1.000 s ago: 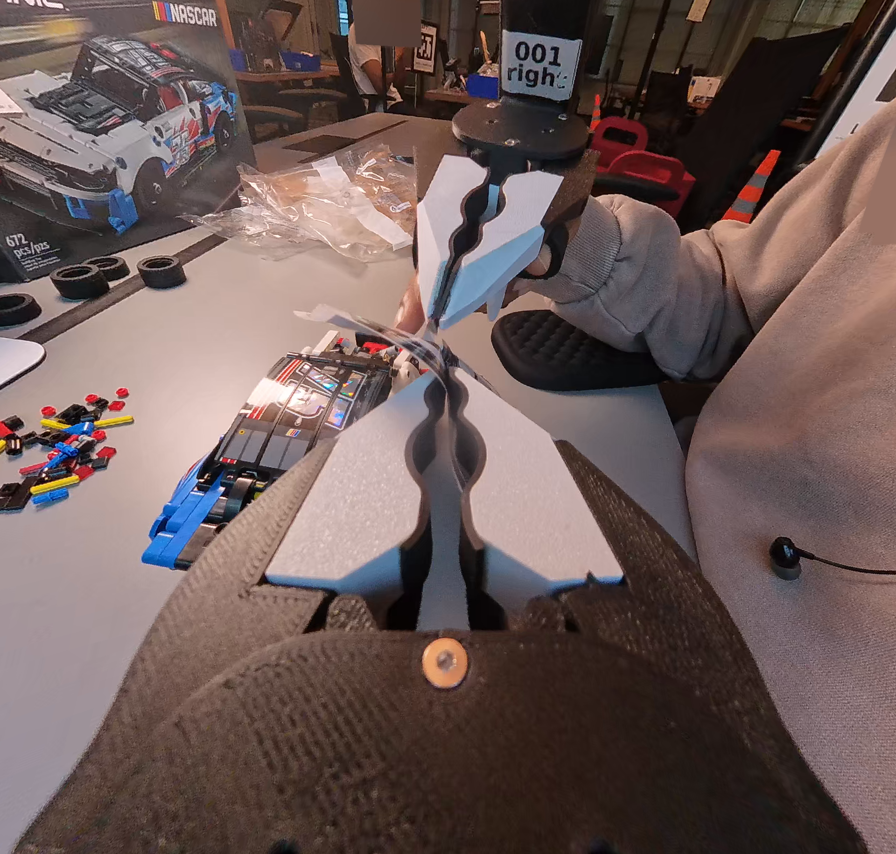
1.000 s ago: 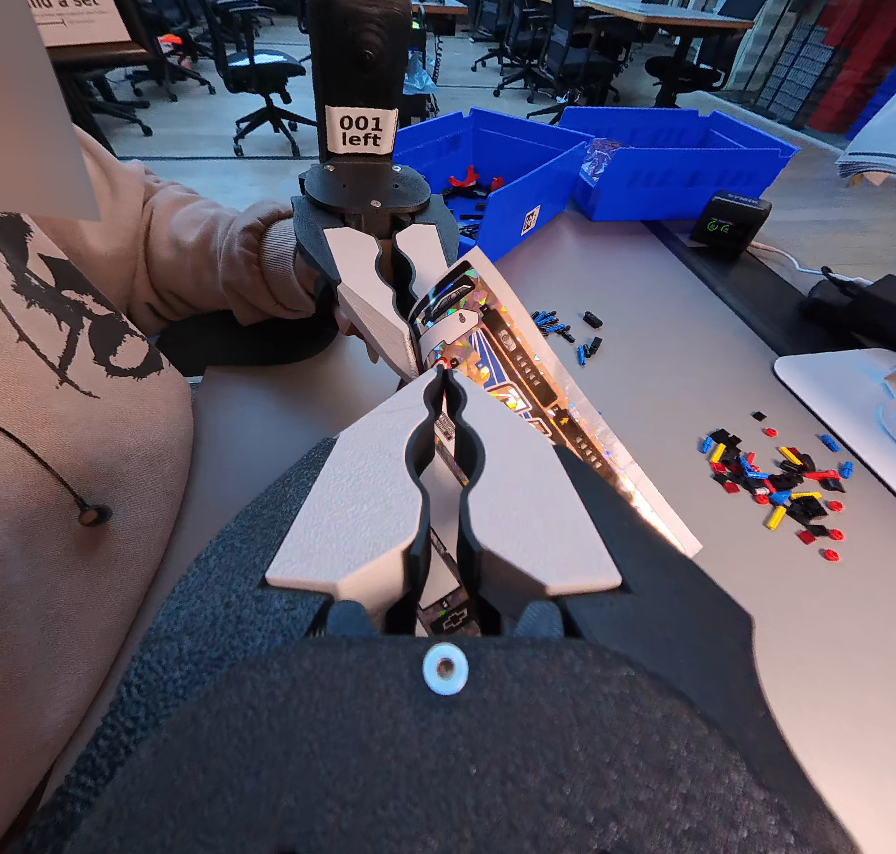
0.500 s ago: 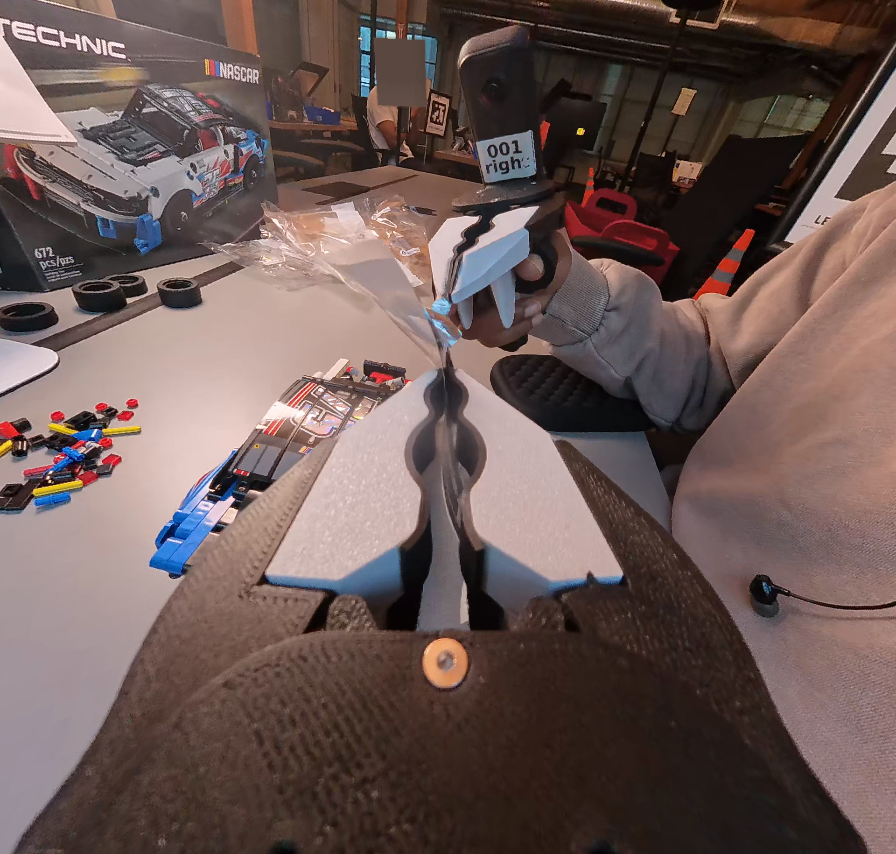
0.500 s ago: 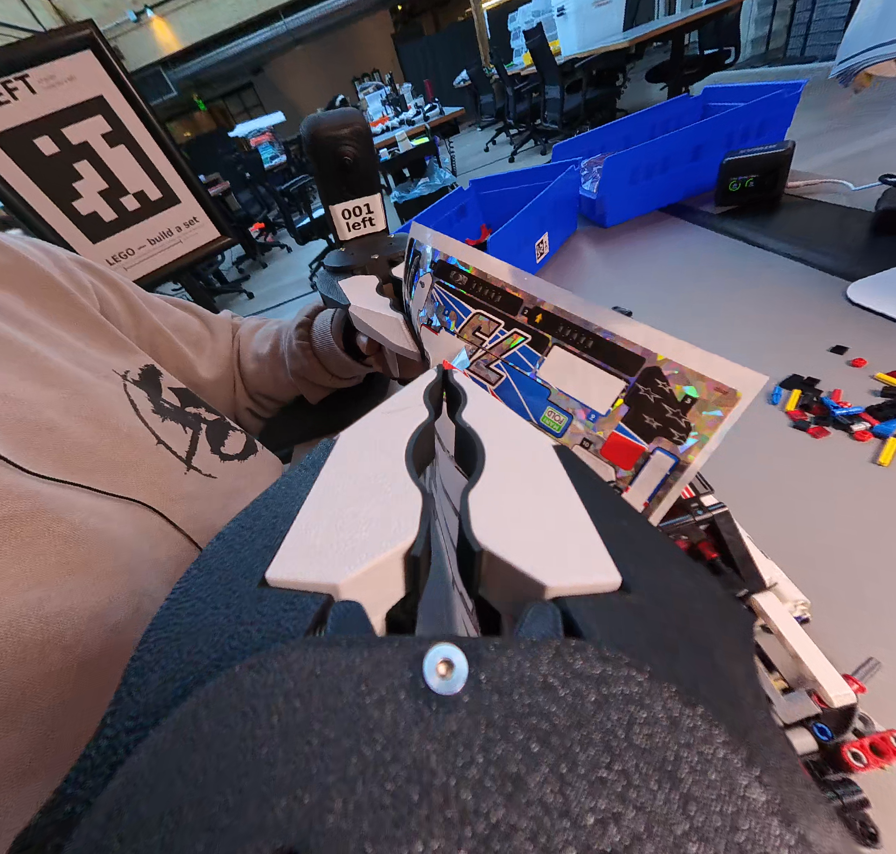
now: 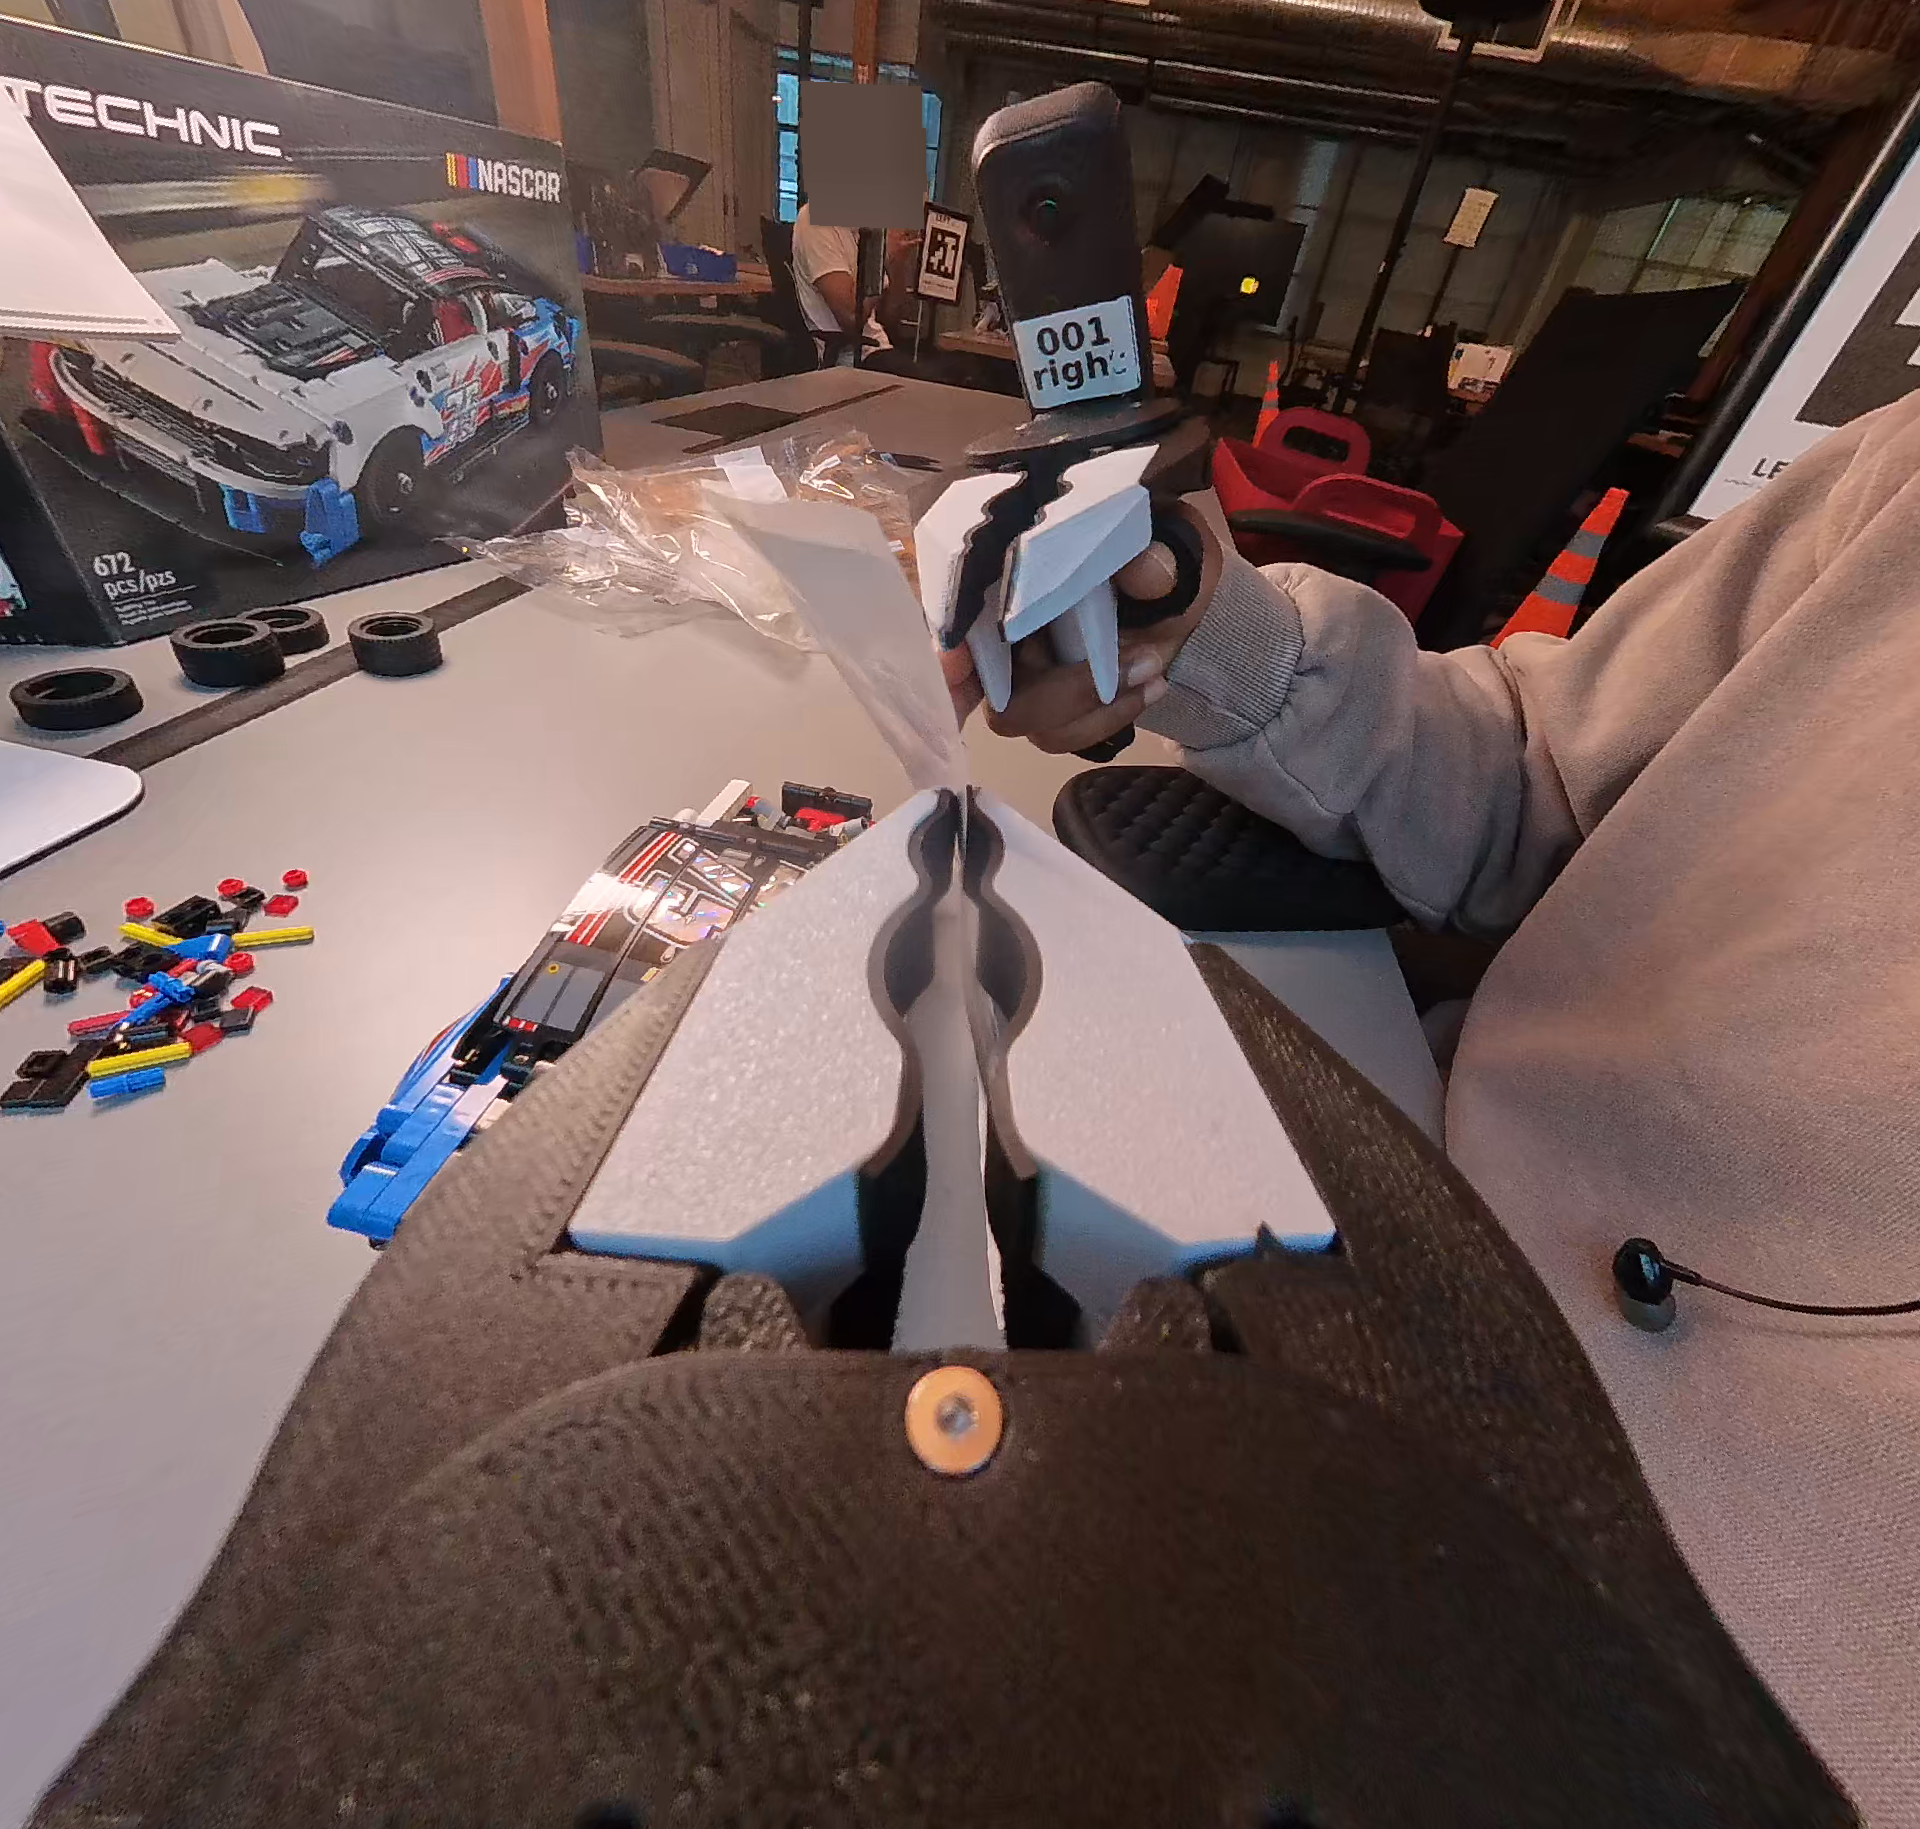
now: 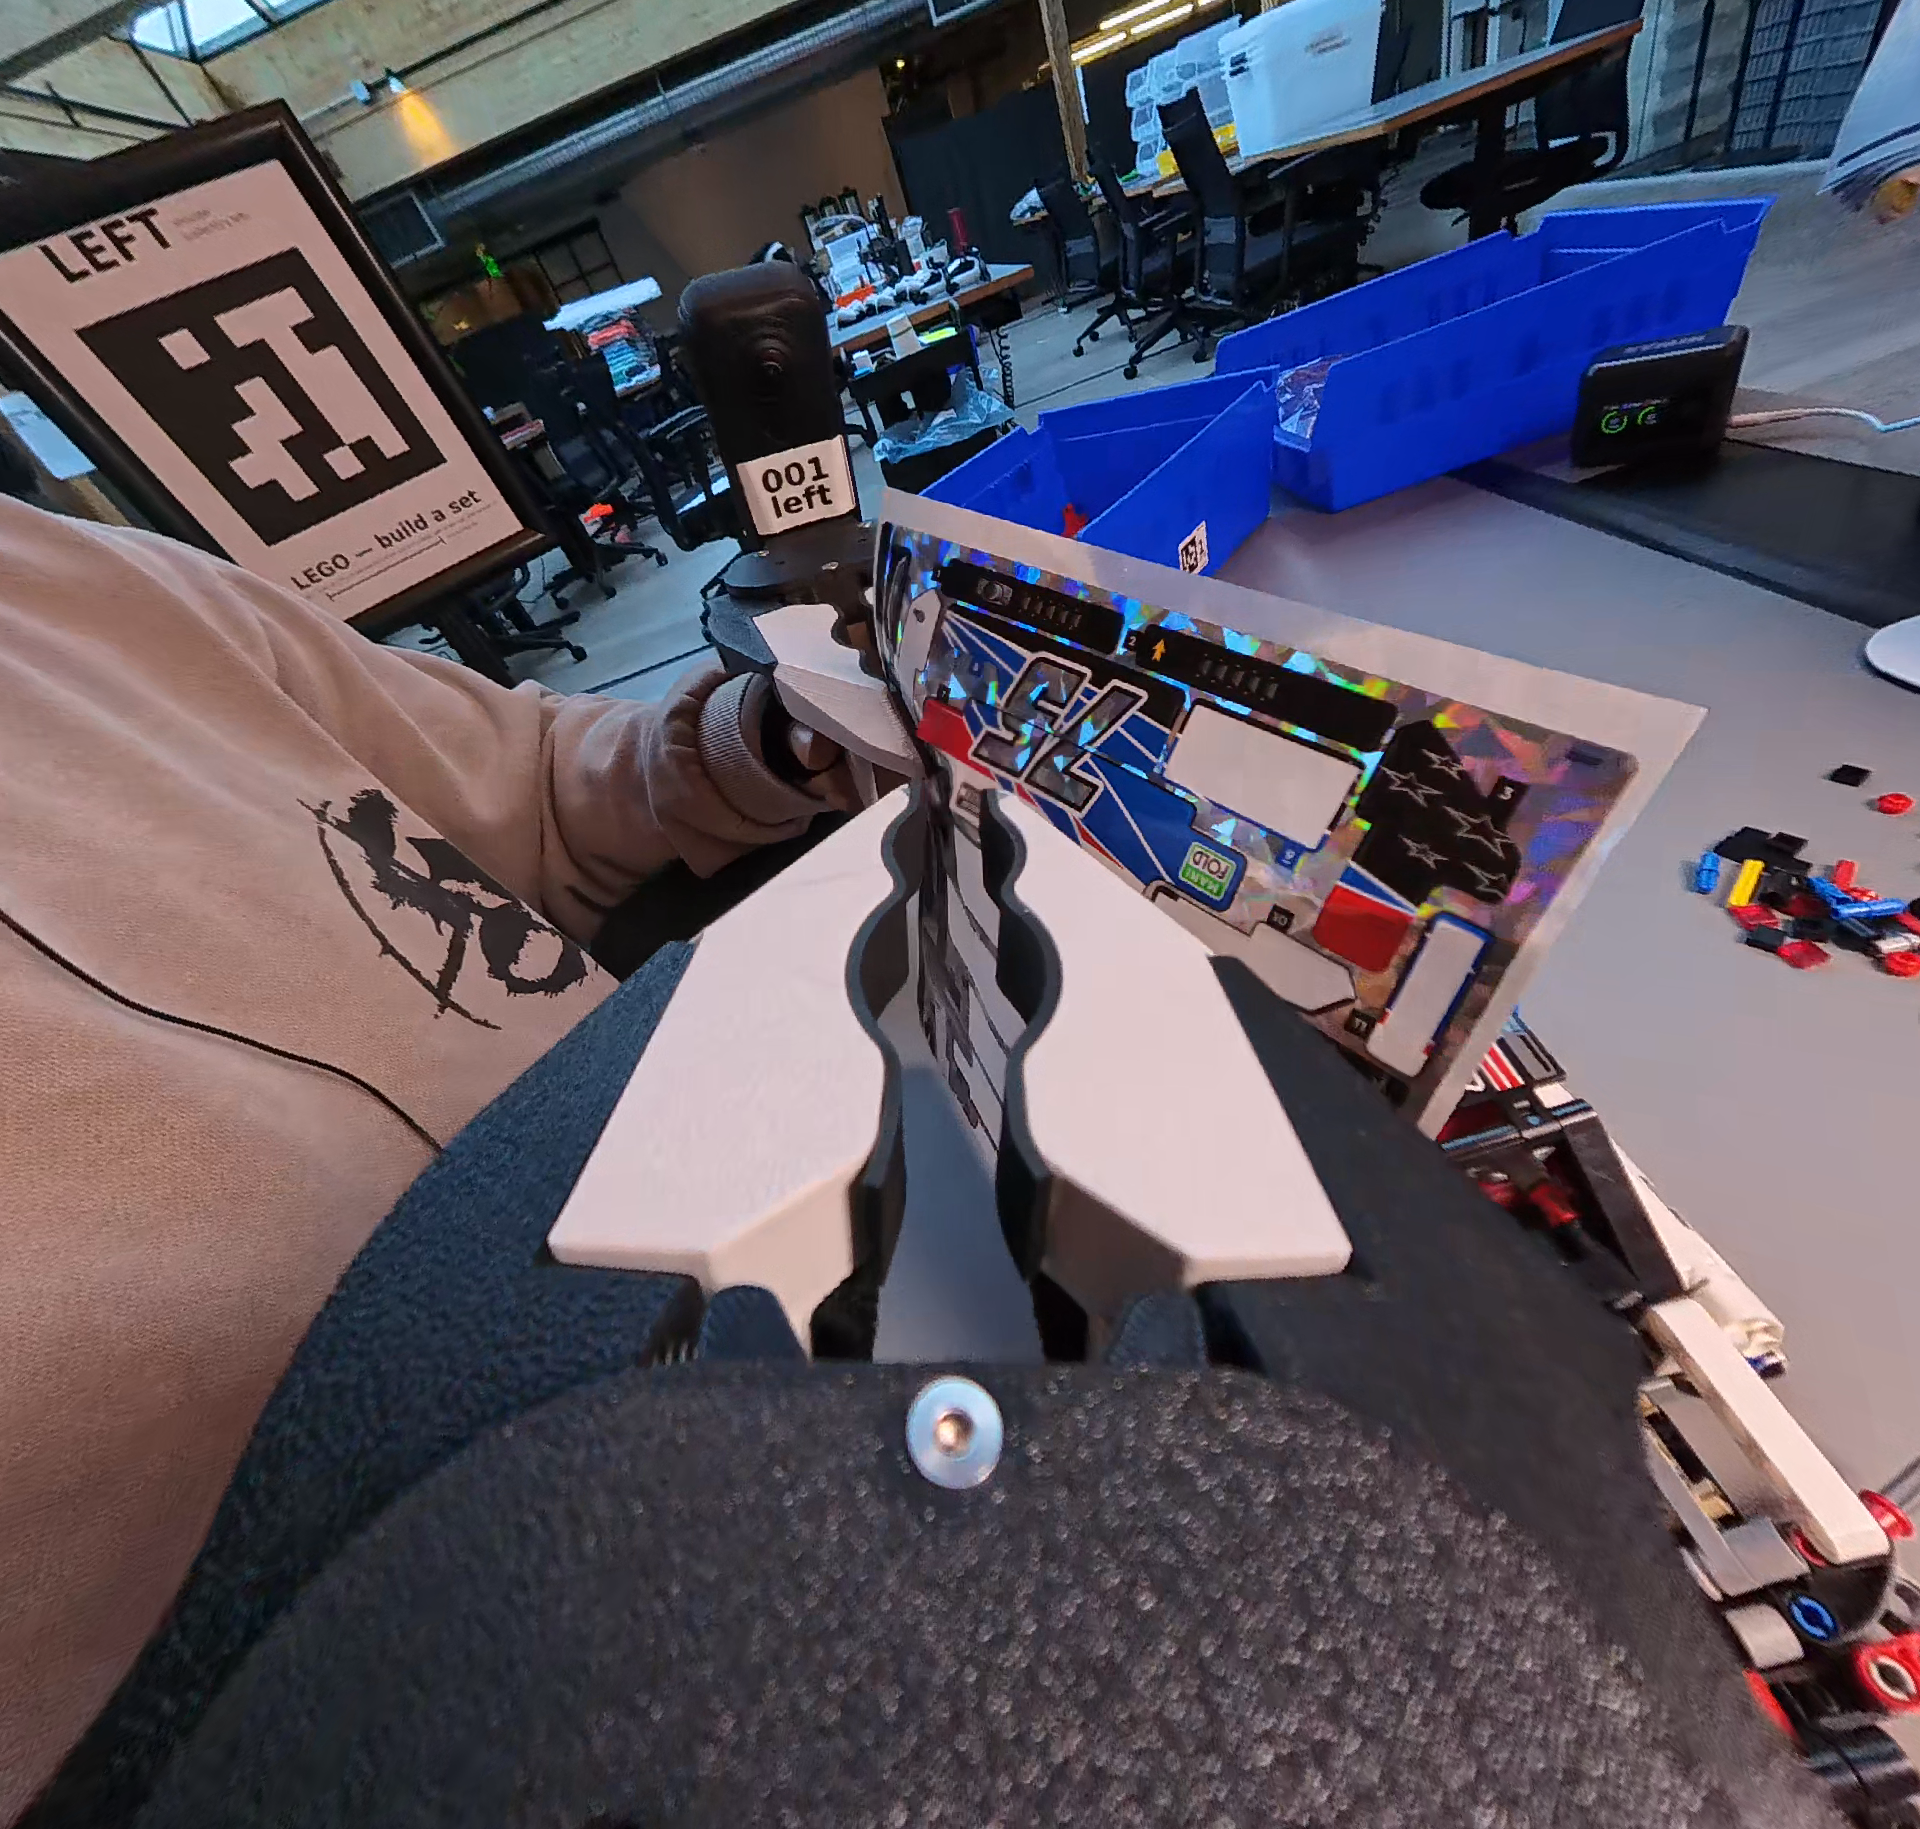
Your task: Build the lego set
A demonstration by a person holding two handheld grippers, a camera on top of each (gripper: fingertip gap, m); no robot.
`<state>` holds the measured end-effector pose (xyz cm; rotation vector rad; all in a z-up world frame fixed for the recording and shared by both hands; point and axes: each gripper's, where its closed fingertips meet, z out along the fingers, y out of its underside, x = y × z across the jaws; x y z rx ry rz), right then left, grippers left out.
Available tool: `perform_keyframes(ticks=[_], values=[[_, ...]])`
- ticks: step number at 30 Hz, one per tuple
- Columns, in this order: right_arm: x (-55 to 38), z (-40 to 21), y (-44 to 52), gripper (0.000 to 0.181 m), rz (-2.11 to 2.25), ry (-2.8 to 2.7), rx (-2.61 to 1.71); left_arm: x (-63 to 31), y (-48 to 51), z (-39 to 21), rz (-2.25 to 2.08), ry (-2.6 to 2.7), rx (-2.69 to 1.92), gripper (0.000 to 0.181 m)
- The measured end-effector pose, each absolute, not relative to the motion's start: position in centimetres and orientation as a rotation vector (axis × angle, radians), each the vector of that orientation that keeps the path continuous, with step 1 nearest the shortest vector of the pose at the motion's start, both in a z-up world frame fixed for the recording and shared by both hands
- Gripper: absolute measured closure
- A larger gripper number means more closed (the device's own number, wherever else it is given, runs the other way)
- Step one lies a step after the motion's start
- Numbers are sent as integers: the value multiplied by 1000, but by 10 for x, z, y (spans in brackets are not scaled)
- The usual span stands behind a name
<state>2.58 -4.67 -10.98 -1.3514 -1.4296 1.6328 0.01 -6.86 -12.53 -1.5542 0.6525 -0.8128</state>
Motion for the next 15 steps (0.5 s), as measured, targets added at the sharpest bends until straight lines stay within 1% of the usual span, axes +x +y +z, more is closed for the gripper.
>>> perform_keyframes(ticks=[4,8,13,15], values=[[25,-107,-48,177,1628,-1429,-1330,1,-69,-126,-807,657,-1555,181],[23,-109,-50,173,1572,-1448,-1333,1,-68,-126,-795,654,-1558,181],[8,-115,-60,163,1206,-1529,-1263,5,-69,-120,-777,652,-1541,181],[3,-113,-71,159,1135,-1559,-1207,9,-70,-119,-765,666,-1533,181]])
